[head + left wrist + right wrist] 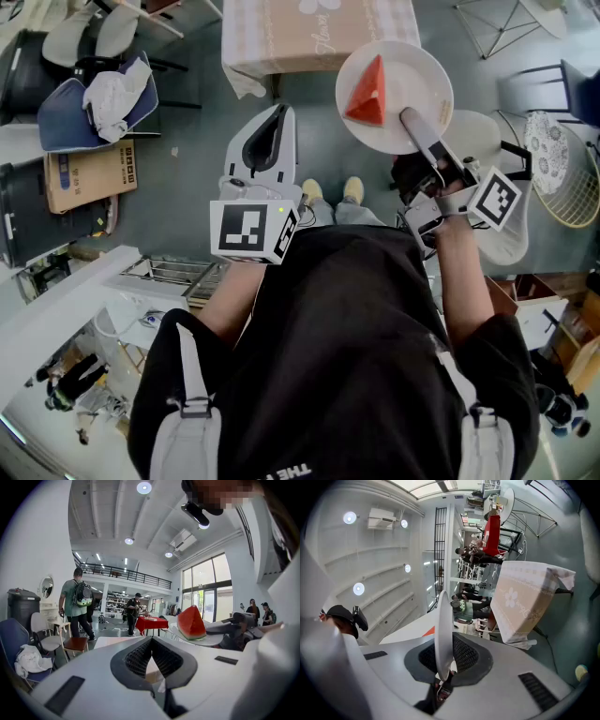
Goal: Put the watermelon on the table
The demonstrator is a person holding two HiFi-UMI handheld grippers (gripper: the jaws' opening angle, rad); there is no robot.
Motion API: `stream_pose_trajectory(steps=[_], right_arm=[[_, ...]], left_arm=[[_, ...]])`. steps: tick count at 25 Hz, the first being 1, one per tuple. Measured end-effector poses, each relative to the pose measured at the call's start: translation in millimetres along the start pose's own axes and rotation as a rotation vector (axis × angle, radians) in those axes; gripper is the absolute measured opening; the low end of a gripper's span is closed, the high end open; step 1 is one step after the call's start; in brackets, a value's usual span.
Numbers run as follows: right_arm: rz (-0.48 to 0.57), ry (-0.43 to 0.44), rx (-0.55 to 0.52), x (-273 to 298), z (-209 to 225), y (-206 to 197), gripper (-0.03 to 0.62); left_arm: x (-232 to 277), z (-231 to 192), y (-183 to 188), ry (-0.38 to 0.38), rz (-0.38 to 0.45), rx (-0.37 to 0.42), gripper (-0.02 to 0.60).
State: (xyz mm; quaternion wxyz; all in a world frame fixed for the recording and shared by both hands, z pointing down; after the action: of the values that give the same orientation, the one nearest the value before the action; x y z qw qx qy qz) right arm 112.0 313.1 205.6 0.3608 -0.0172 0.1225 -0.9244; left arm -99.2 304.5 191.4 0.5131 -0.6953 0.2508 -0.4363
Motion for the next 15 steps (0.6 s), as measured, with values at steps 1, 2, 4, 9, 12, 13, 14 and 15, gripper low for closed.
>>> stream_pose_trajectory(steps=[1, 2, 4, 9, 12, 13, 14, 15], right_arm=[[-0.001, 0.001, 0.001, 0, 0, -2, 0.025], [-0.003, 0.002, 0.001, 0, -1, -4, 0.025], [-0.006, 0.005, -0.001, -1, -2, -7, 0.025], [-0.001, -0.006, -0.006, -3, -5, -13, 0.025], [0.001, -0.004, -0.008, 0, -8, -17, 0.025], [0.001, -0.003, -0.009, 1, -9, -18, 0.025], [-0.001, -0.002, -0.009, 2, -9, -20, 0.025], [-0.002, -0.001, -0.009, 4, -10, -21, 0.025]], left_arm=[[-2, 1, 0, -0.006, 0.001, -0.003, 0.003], [-3, 2, 1, -0.011, 0.002, -0.005, 0.003], [-6, 5, 1, -0.014, 0.006, -0.004, 0.003], [-13, 5, 4, -0.013, 0.021, 0.015, 0.003], [-17, 1, 5, -0.011, 0.026, 0.026, 0.003], [-18, -1, 5, -0.010, 0.025, 0.025, 0.003], [-19, -2, 4, -0.008, 0.023, 0.022, 0.003], [-20, -4, 4, -0.008, 0.020, 0.019, 0.003]])
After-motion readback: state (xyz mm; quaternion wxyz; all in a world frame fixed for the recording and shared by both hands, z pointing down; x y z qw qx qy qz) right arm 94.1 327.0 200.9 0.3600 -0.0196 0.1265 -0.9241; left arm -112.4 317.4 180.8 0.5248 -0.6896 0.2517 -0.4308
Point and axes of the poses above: the fingertips, and each gripper's own axes: x forward along the fingers, z to its right, y out of its top, the point moved 4 cm from there along -x, backward along the fingers, and after that the axes turned 9 degrees about -z, right-handed, at the moved point
